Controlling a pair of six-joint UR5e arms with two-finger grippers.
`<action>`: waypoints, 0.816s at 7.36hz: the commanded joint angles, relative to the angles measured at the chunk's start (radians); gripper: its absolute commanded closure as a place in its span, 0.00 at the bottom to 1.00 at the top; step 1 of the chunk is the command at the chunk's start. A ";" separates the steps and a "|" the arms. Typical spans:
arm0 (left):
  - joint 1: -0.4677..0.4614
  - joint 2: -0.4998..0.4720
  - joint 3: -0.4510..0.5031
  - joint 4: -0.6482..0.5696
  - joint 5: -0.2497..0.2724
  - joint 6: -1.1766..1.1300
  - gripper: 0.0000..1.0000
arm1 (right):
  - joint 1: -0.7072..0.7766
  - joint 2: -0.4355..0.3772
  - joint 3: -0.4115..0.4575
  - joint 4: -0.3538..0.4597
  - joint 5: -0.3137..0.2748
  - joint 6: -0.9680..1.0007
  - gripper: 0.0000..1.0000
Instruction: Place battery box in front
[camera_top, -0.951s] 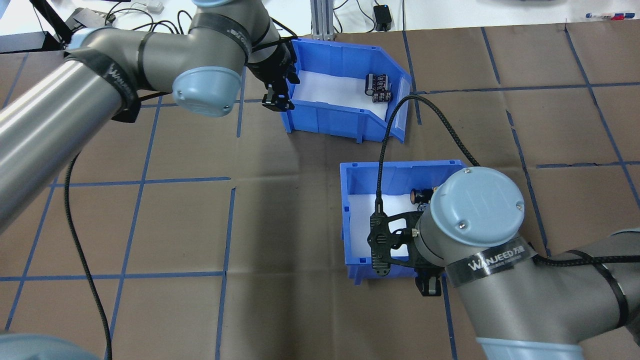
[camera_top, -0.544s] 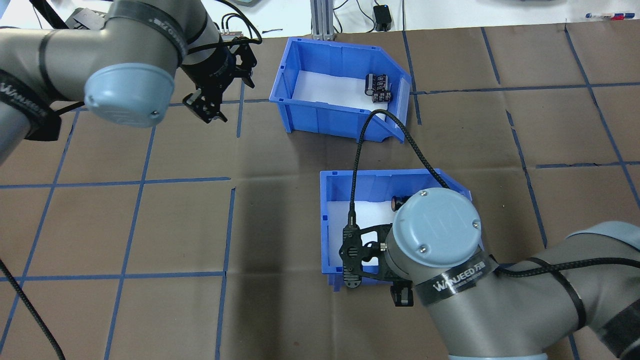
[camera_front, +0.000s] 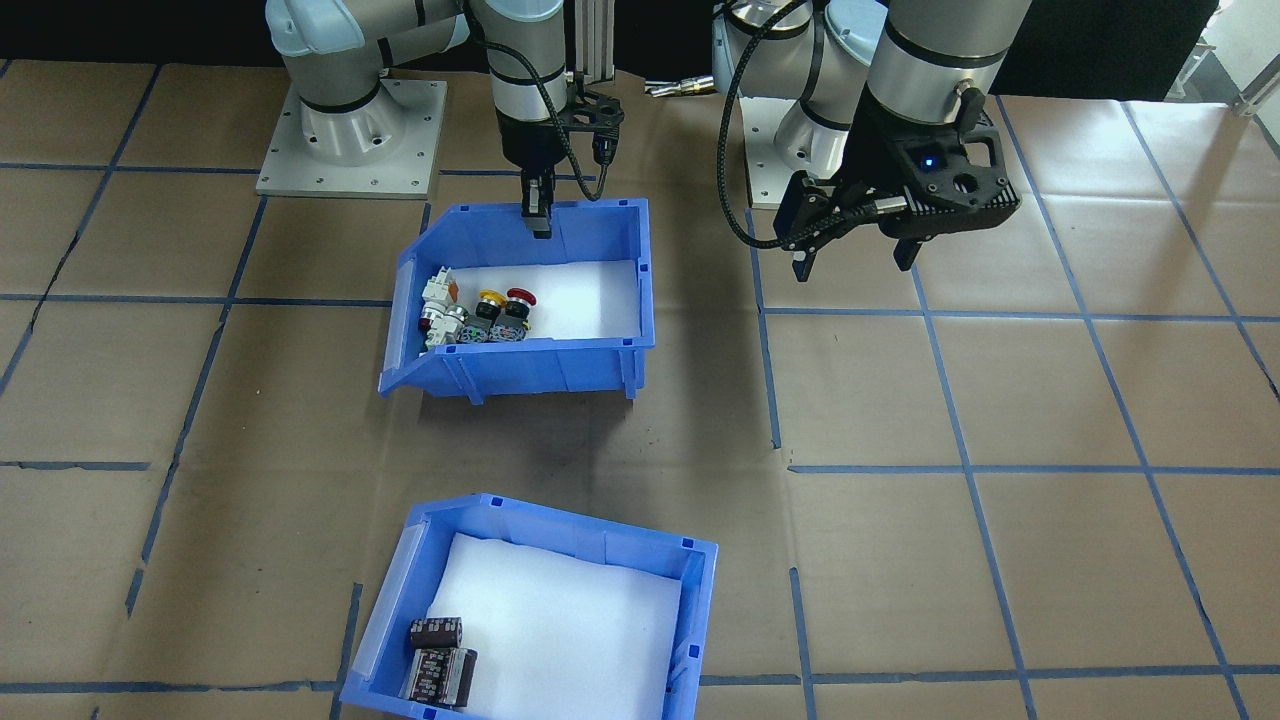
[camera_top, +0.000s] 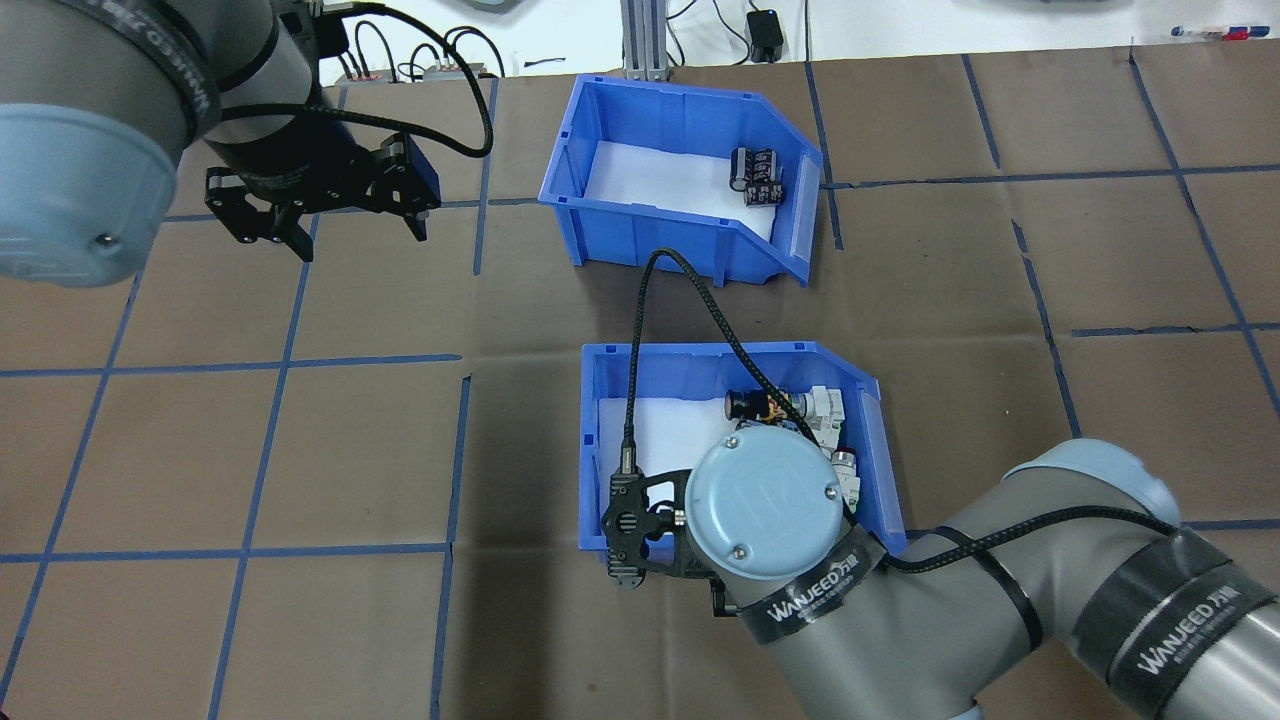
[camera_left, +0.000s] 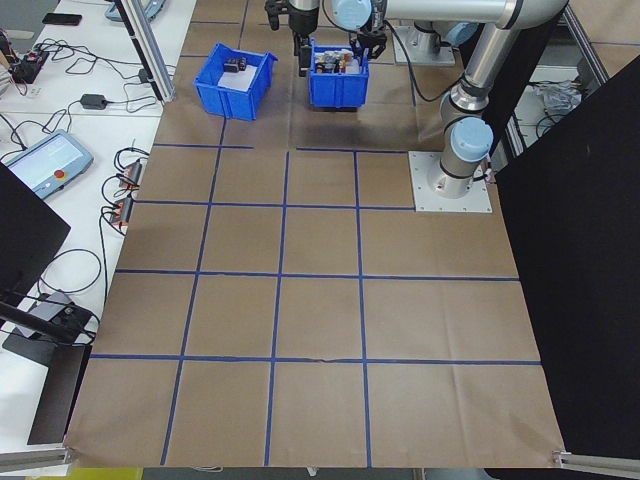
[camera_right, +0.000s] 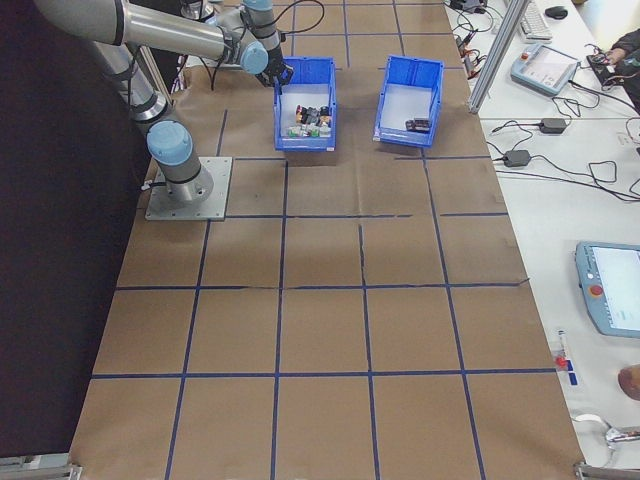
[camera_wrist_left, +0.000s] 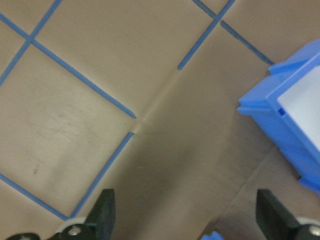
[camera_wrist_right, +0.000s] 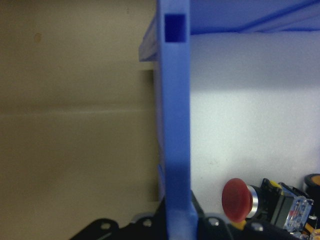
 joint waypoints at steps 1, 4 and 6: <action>0.014 0.026 0.004 -0.124 -0.009 0.184 0.00 | 0.003 0.007 0.001 -0.008 0.001 0.003 0.35; 0.014 0.032 0.009 -0.139 -0.006 0.193 0.00 | -0.007 -0.024 -0.006 0.005 -0.004 0.004 0.00; 0.012 0.017 0.003 -0.054 -0.012 0.191 0.00 | -0.047 -0.123 -0.003 0.014 -0.024 0.004 0.00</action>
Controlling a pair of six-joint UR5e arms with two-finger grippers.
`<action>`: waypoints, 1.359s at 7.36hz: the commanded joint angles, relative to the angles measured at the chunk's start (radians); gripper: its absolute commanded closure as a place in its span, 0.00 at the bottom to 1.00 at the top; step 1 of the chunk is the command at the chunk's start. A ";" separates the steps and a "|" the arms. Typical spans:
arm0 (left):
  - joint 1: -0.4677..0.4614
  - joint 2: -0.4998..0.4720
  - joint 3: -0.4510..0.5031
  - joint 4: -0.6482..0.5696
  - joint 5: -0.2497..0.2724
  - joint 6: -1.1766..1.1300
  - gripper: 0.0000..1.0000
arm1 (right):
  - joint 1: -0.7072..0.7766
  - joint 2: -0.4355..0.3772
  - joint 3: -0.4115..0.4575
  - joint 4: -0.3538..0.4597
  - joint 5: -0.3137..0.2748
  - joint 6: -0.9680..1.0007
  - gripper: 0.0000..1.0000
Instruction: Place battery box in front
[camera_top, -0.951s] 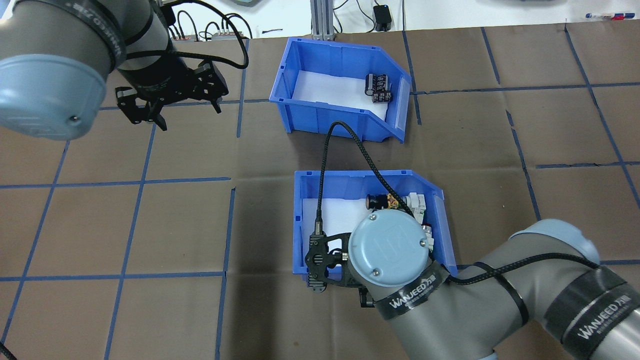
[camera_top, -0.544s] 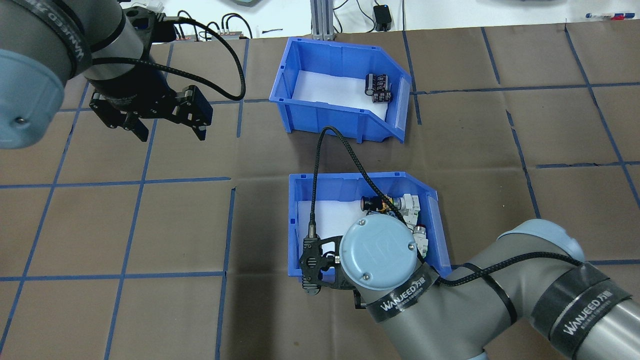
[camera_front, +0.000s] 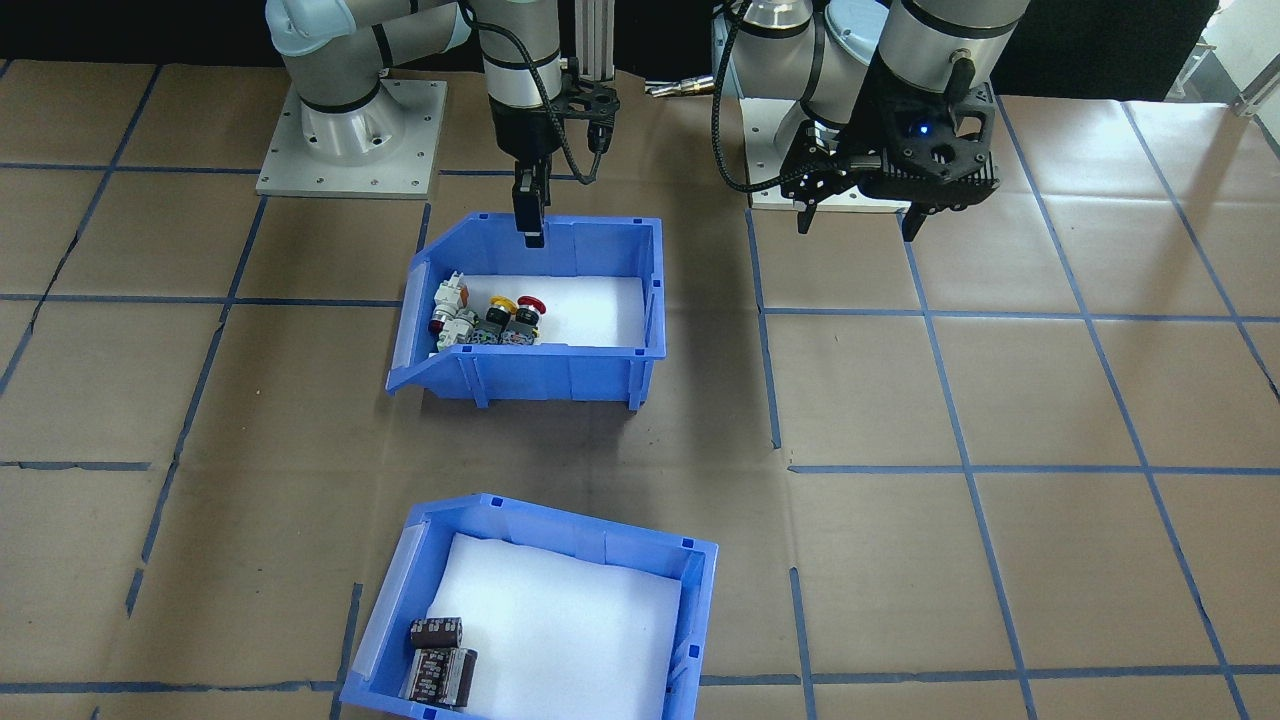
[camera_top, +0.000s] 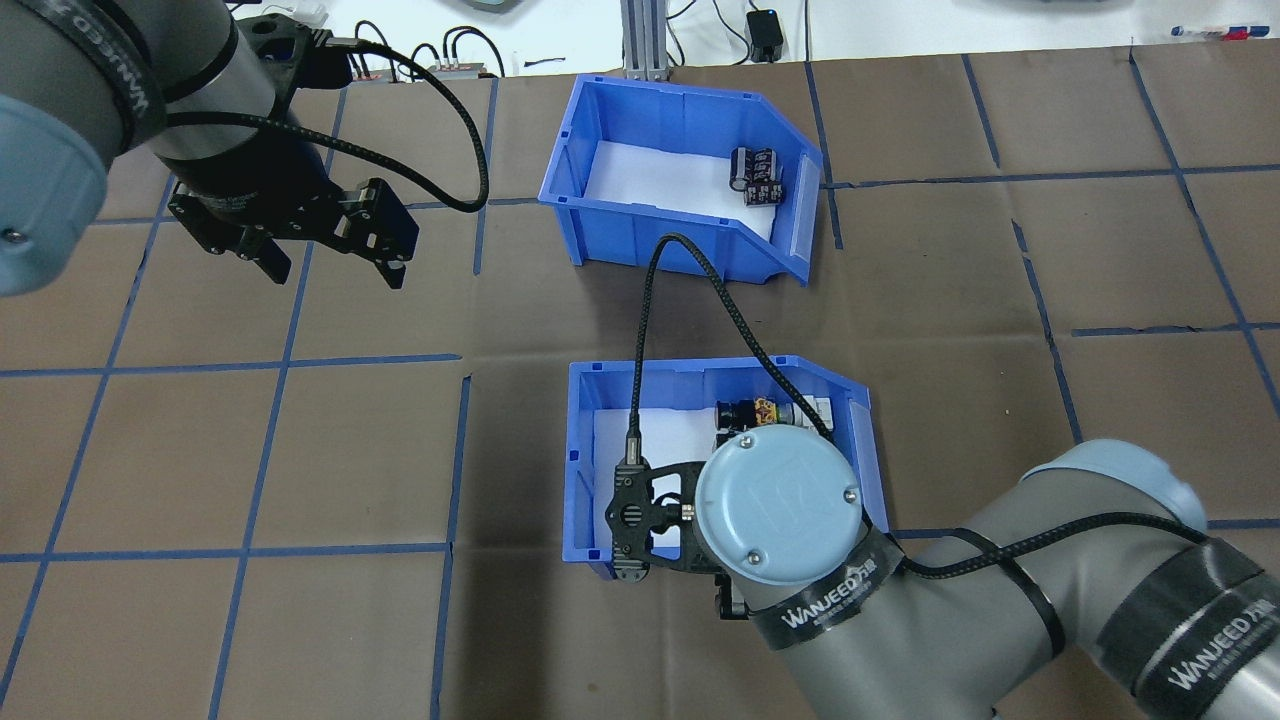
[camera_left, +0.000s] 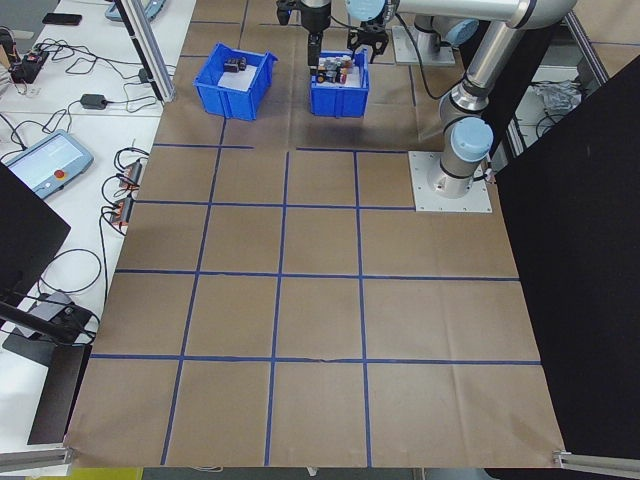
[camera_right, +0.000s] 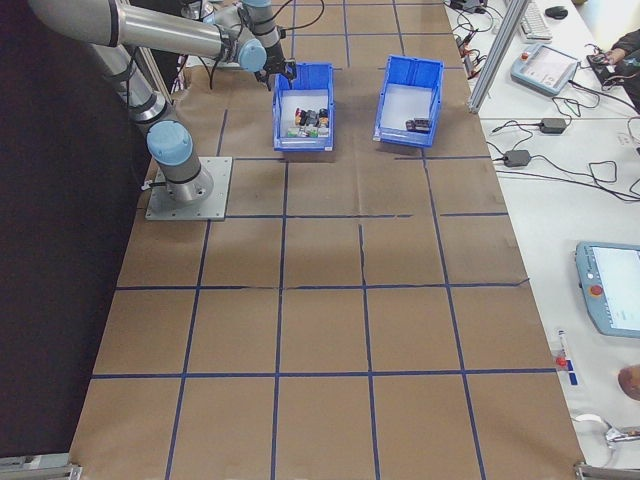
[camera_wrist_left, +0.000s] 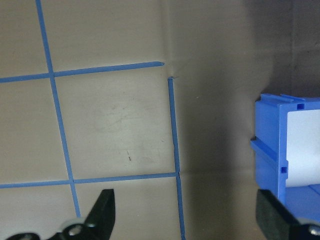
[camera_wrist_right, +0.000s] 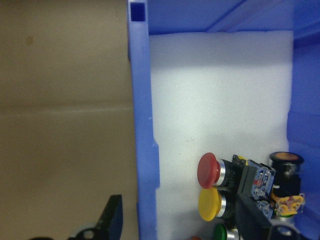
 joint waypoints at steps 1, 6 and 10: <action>0.001 -0.007 -0.009 0.036 0.013 0.008 0.00 | -0.088 -0.124 -0.001 0.075 -0.007 0.000 0.00; 0.003 -0.041 -0.009 0.068 0.008 -0.029 0.00 | -0.470 -0.145 -0.246 0.387 0.083 0.403 0.00; 0.017 -0.082 0.014 0.133 0.001 -0.050 0.00 | -0.472 0.166 -0.660 0.650 0.085 0.853 0.00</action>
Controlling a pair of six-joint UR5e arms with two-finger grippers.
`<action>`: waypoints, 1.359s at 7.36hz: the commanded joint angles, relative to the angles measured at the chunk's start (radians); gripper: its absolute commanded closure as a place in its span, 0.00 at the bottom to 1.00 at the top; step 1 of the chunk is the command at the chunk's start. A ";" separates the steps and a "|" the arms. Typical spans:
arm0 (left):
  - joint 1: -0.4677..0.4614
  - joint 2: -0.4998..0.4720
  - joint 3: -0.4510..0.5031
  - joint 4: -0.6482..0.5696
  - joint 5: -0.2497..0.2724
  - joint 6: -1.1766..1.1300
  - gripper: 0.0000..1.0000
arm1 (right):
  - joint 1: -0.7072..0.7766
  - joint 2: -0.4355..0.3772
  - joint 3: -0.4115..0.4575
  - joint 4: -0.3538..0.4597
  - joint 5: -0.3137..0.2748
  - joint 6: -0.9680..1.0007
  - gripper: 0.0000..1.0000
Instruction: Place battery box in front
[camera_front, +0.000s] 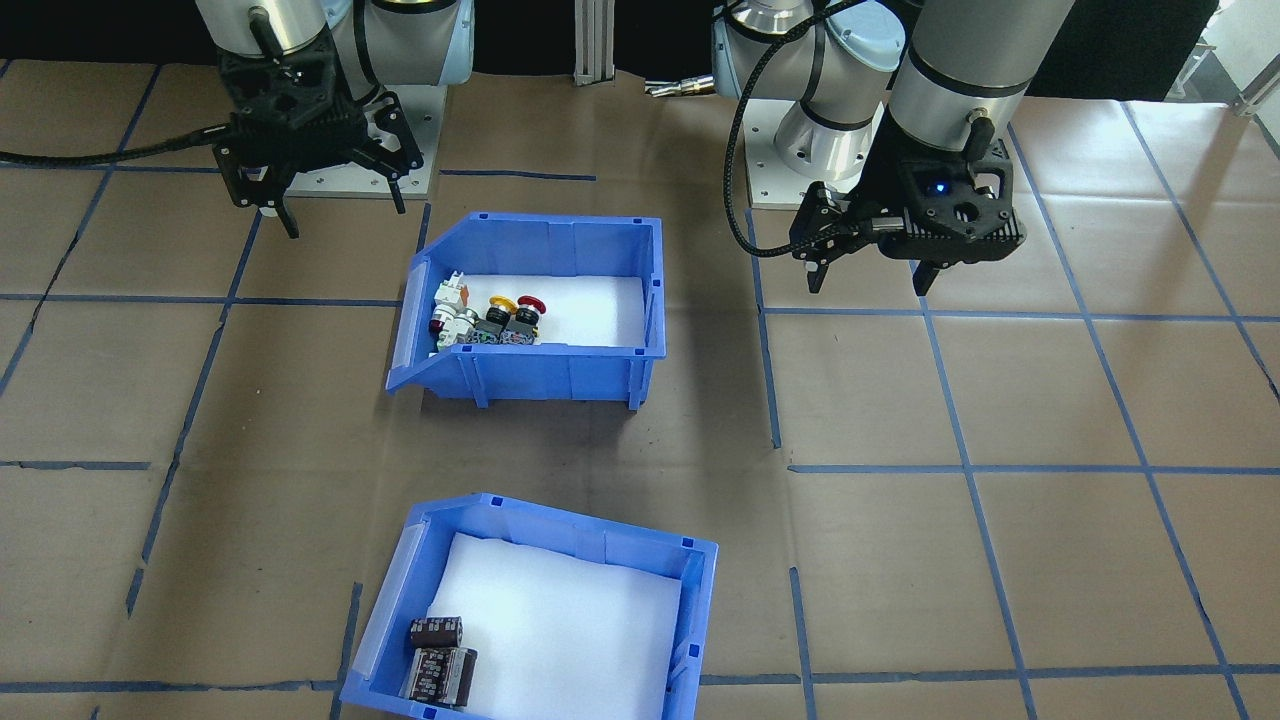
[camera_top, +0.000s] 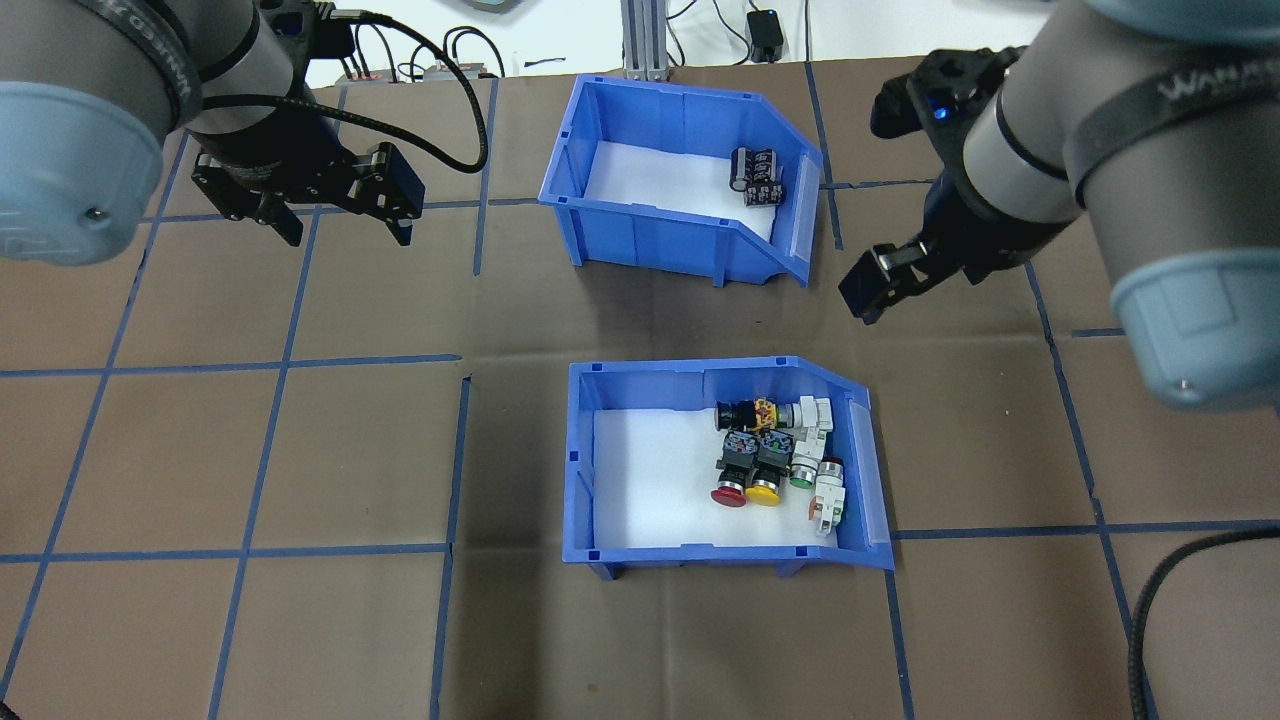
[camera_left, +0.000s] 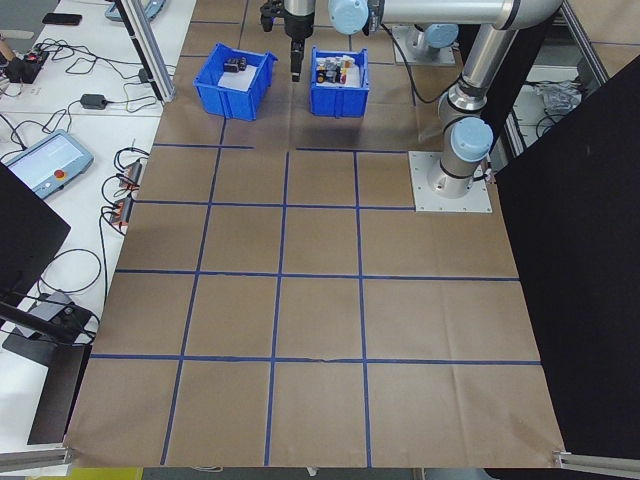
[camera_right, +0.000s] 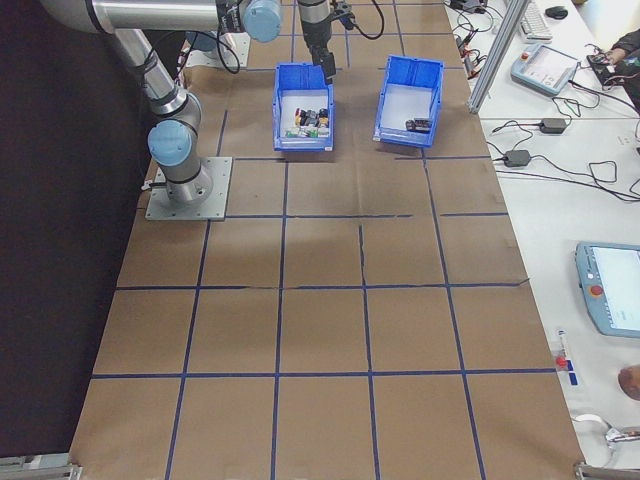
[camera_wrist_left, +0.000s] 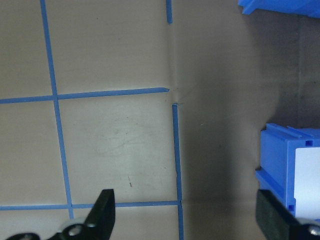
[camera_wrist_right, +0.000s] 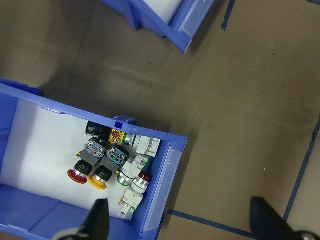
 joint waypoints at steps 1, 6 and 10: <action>0.001 -0.018 0.006 0.007 0.006 -0.008 0.00 | -0.004 0.154 -0.196 0.202 0.001 0.135 0.00; 0.001 -0.019 0.008 0.007 0.011 -0.002 0.00 | -0.056 0.117 -0.057 0.075 -0.015 0.267 0.00; 0.001 -0.013 0.008 0.005 0.009 0.001 0.00 | -0.056 0.116 -0.068 0.077 -0.018 0.266 0.00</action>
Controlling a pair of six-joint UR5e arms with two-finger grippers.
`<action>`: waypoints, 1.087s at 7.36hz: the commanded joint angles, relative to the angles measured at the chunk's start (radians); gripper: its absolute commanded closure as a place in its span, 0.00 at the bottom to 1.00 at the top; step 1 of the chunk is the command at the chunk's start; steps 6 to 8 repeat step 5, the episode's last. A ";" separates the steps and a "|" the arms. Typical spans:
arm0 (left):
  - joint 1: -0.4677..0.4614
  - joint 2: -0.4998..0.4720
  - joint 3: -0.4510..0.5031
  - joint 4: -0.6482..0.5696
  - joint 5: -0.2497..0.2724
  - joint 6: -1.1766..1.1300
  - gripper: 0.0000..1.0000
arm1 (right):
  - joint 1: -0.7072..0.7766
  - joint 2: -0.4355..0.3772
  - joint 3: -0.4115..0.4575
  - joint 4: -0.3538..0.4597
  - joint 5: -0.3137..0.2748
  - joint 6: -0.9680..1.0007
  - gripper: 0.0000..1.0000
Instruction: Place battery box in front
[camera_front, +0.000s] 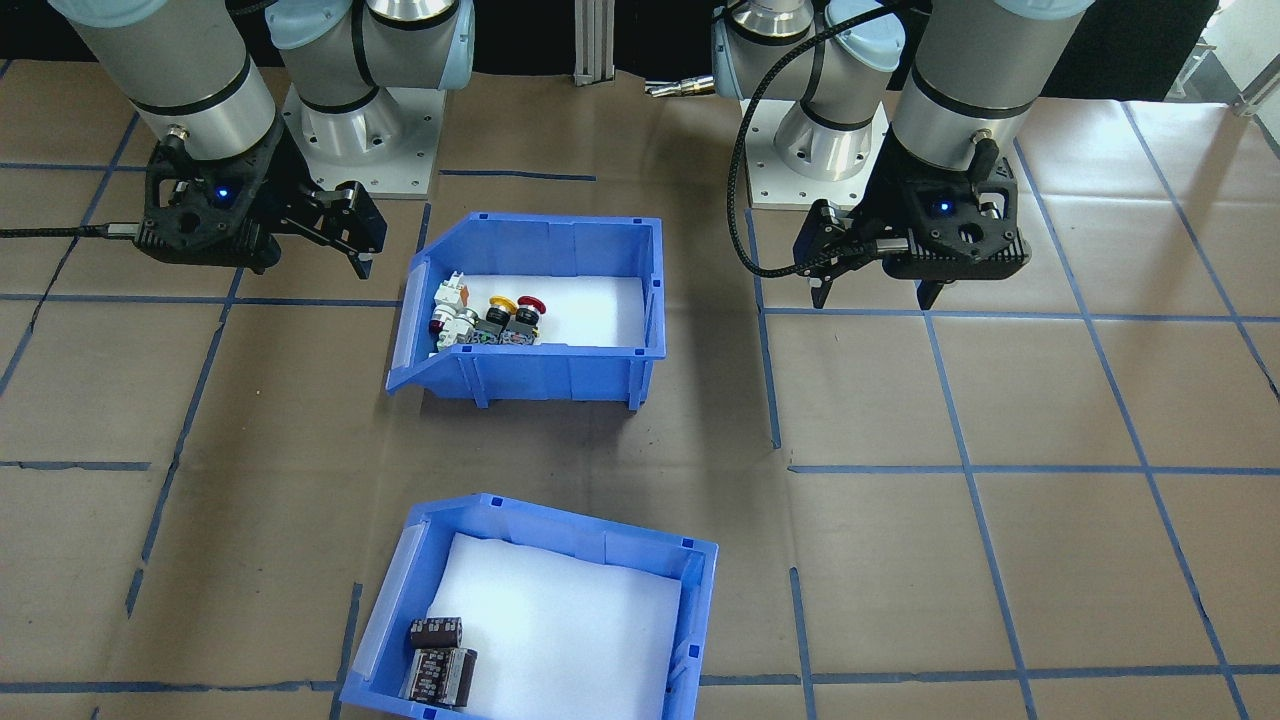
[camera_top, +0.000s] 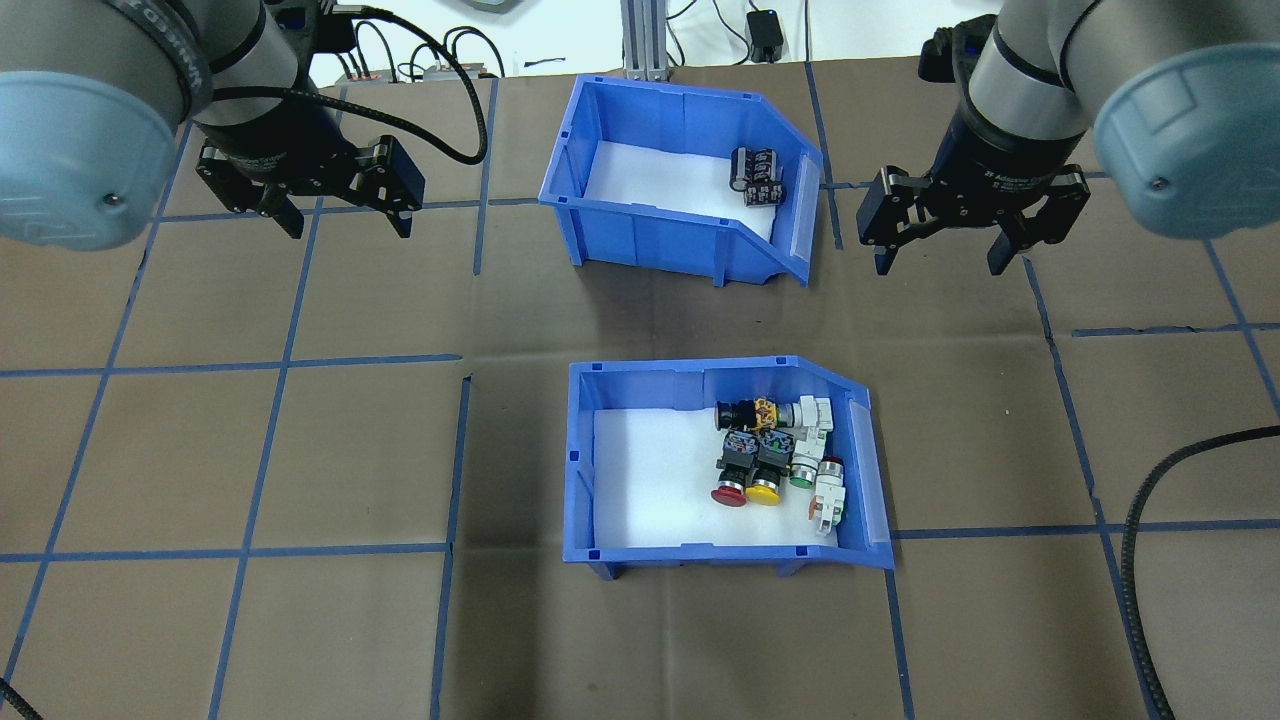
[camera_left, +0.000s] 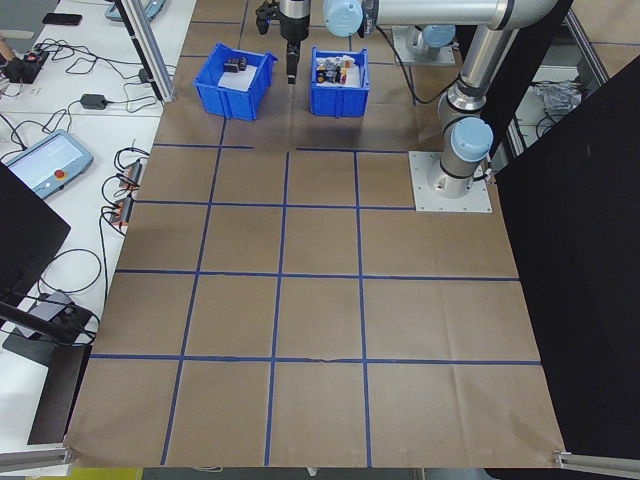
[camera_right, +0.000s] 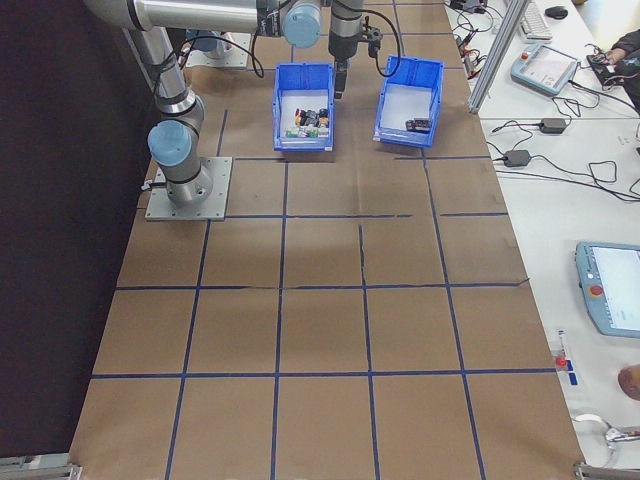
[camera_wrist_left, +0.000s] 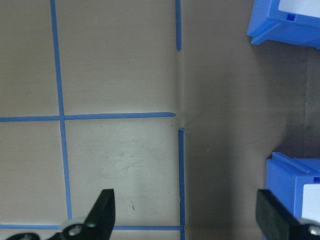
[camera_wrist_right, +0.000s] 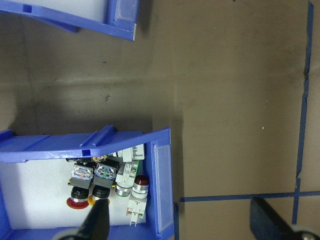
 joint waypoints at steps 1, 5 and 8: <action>0.002 0.010 -0.001 -0.001 0.001 0.010 0.00 | 0.000 0.000 0.001 -0.001 -0.002 0.001 0.00; 0.002 0.015 -0.018 0.001 -0.003 -0.002 0.00 | 0.000 0.000 0.001 -0.002 -0.002 0.000 0.00; 0.002 0.015 -0.018 0.001 -0.003 -0.002 0.00 | 0.000 0.000 0.001 -0.002 -0.002 0.000 0.00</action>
